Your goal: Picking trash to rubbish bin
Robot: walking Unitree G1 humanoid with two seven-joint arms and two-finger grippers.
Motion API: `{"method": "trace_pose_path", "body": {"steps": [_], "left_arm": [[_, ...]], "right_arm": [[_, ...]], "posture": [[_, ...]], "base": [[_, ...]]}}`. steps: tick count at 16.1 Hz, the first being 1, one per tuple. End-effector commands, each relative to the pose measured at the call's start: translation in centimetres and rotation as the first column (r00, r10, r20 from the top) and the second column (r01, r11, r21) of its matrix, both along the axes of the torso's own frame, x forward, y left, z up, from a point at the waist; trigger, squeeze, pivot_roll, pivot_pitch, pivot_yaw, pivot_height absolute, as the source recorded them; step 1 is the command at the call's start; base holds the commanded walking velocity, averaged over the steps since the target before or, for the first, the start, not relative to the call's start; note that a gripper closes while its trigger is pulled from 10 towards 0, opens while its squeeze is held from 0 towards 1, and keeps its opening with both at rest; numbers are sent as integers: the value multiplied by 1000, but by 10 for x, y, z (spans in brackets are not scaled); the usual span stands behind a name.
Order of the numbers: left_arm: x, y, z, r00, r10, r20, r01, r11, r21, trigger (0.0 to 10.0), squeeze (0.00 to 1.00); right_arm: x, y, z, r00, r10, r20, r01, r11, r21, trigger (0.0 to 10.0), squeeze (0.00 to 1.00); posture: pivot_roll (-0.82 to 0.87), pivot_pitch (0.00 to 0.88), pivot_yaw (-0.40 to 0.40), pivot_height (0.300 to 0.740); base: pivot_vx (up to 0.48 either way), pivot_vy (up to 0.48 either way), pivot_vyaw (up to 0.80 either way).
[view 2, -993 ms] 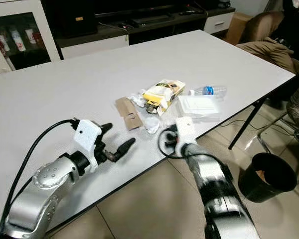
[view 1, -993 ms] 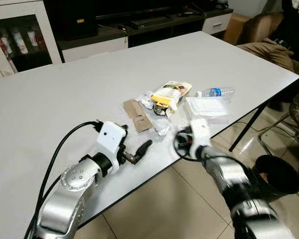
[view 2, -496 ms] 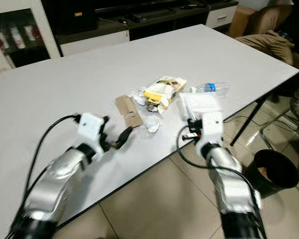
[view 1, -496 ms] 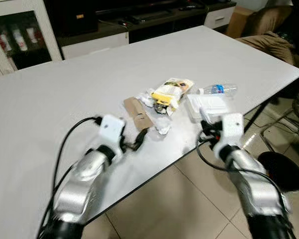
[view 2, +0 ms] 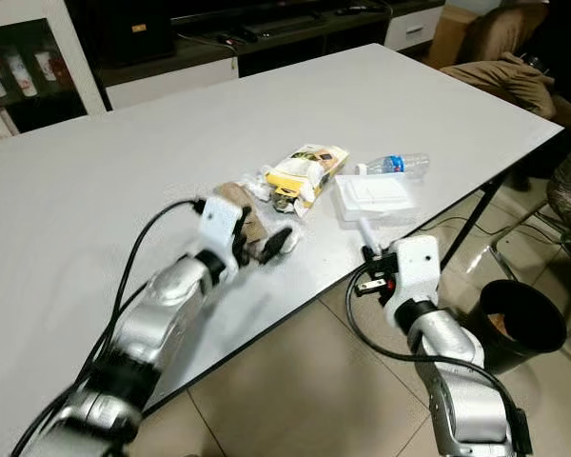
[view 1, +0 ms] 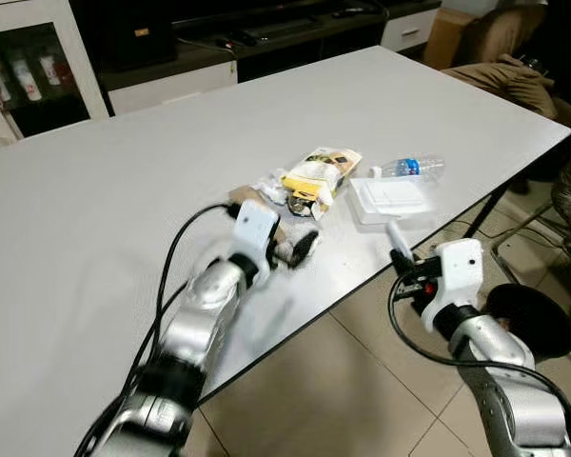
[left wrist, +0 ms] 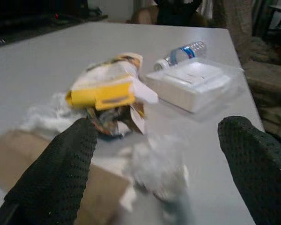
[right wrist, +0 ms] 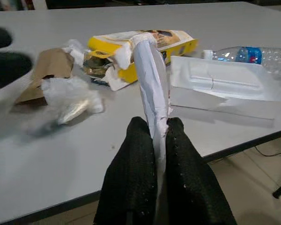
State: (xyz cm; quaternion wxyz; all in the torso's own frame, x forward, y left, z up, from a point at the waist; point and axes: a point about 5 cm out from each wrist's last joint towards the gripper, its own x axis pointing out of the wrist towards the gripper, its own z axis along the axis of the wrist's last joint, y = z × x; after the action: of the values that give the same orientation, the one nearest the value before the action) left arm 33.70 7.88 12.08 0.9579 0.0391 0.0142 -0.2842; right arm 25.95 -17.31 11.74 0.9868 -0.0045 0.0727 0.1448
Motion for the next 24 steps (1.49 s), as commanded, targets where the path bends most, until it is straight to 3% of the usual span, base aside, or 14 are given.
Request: {"method": "trace_pose_path", "body": {"steps": [1, 6, 8, 11, 16, 17, 18, 19, 20, 21, 23, 24], "left_arm": [[6, 1, 0, 999, 35, 13, -35, 999, 13, 10000, 1000], [13, -21, -3, 992, -110, -56, 102, 986, -132, 10000, 1000], [15, -23, -5, 990, -127, -66, 117, 983, -145, 10000, 1000], [15, -24, -15, 988, -132, -79, 129, 991, -39, 10000, 1000], [17, -20, -21, 993, -93, -68, 96, 994, 54, 10000, 1000], [17, -20, -22, 992, -95, -77, 99, 994, 51, 10000, 624], [16, -21, -24, 990, -109, -92, 114, 992, 51, 10000, 0], [15, -22, -25, 987, -121, -103, 126, 991, 44, 10000, 0], [12, -25, -30, 978, -160, -133, 168, 984, 54, 9020, 0], [11, -26, -32, 974, -173, -145, 182, 982, 53, 4667, 0], [10, -28, -33, 969, -196, -152, 205, 978, 46, 0, 0], [10, -28, -33, 969, -197, -151, 206, 978, 45, 0, 0]], "right_arm": [[-3, 1, 3, 1000, 20, 2, -20, 1000, 3, 0, 0], [-9, -2, 6, 1000, 17, -11, -17, 1000, -3, 0, 0], [-10, -3, 7, 1000, 11, -12, -11, 1000, -6, 0, 0], [-10, -3, 7, 1000, 3, -16, -3, 1000, 14, 0, 0], [-20, 9, 4, 992, 117, -55, -114, 992, 53, 0, 0], [-22, 11, 2, 987, 140, -73, -137, 989, 49, 0, 0], [-25, 14, -3, 978, 176, -109, -173, 984, 36, 0, 0], [-26, 15, -4, 977, 182, -114, -180, 983, 29, 0, 0], [-26, 17, -4, 976, 188, -112, -185, 982, 35, 0, 0], [-25, 18, -4, 975, 191, -112, -188, 982, 35, 0, 0], [-25, 18, -3, 973, 200, -115, -197, 980, 29, 0, 0], [-24, 18, -3, 973, 201, -116, -200, 979, 27, 0, 0]], "posture": [[-223, 22, -15, 740], [-249, 35, -5, 740], [-253, 37, -2, 740], [-257, 37, 1, 740], [-267, 39, 11, 740], [-270, 37, 13, 740], [-270, 37, 13, 740], [-271, 35, 13, 740], [-271, 35, 13, 740], [-271, 34, 12, 740], [-267, 31, 8, 740], [-267, 31, 5, 740]], "base": [[0, 0, 0], [0, 0, 0], [0, 0, 0], [0, 0, 0], [0, 0, 0], [0, 0, 0], [0, 0, 0], [0, 0, 0], [0, 0, 0], [0, 0, 0], [0, 0, 0], [0, 0, 0]]}}
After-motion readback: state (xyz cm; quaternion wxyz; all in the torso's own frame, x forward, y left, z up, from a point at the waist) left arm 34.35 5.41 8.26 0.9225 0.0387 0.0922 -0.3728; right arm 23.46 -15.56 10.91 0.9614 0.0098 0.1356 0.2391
